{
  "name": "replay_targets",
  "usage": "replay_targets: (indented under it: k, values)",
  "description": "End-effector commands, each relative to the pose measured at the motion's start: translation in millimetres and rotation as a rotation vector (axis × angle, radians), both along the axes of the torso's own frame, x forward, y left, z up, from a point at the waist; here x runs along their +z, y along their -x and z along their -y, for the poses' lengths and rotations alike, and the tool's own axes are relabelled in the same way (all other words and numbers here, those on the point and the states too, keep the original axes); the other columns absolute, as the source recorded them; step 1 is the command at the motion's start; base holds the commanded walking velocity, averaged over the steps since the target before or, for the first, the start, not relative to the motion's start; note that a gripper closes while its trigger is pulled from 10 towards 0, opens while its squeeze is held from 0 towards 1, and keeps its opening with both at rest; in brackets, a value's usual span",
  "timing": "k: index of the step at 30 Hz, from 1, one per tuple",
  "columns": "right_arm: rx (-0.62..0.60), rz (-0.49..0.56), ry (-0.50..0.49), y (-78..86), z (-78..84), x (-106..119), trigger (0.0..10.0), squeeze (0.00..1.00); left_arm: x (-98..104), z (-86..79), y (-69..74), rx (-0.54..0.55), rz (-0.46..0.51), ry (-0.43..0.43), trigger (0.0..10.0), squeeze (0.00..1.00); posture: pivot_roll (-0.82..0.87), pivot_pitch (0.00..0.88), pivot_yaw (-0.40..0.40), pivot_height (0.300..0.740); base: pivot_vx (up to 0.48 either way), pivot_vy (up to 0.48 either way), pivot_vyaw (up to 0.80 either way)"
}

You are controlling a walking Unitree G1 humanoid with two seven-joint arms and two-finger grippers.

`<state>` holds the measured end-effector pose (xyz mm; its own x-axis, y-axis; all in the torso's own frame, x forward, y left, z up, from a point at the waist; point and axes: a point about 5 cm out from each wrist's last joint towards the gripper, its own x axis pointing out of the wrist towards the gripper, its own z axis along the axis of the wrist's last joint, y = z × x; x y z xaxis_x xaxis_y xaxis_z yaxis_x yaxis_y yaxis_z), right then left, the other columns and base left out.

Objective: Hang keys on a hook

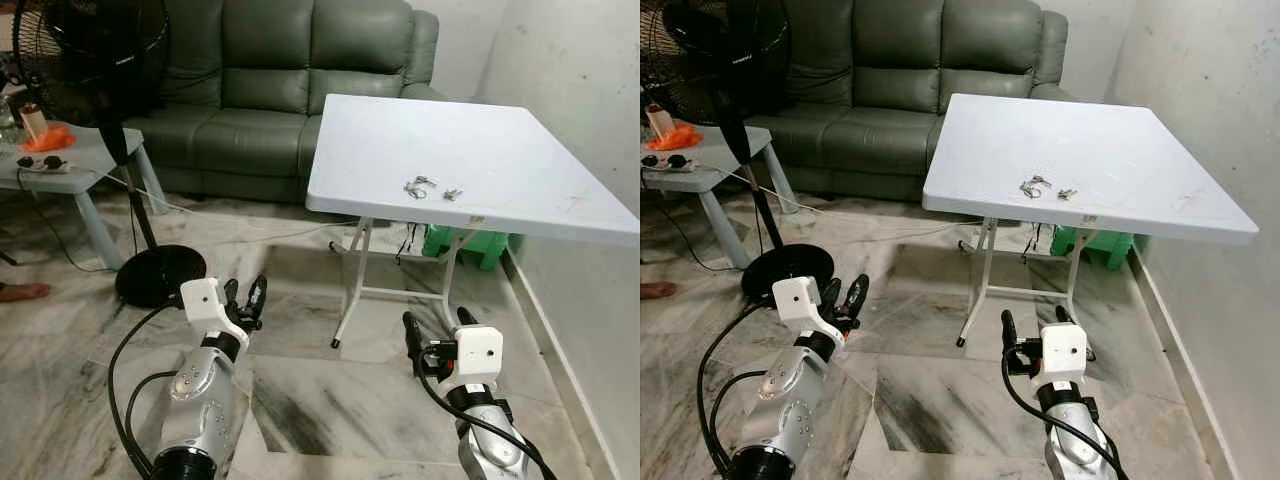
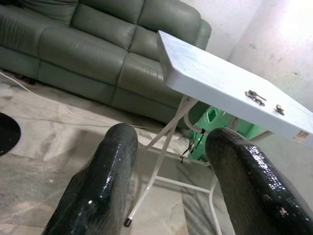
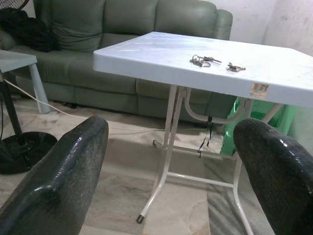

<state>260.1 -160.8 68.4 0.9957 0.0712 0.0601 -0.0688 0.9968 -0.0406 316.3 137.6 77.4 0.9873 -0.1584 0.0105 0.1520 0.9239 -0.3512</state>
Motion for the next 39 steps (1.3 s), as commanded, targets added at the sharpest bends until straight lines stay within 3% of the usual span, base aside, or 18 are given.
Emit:
replay_targets:
  k: [1, 39]
  values:
    - [-0.013, 0.004, -0.003, -2.7, 3.0, 1.8, 10.0, 0.00, 2.1, 2.7, -3.2, -0.017, -0.002, -0.003, 10.0, 0.00, 0.00, 0.000, -0.024, 0.740, 0.337, 0.000, 0.00]
    - [-0.016, 0.009, -0.009, -2.2, -0.1, 1.1, 10.0, 0.00, 2.1, 4.7, -6.0, -0.031, -0.015, 0.006, 10.0, 0.00, -0.01, 0.000, -0.015, 0.740, 0.331, 0.000, 0.00]
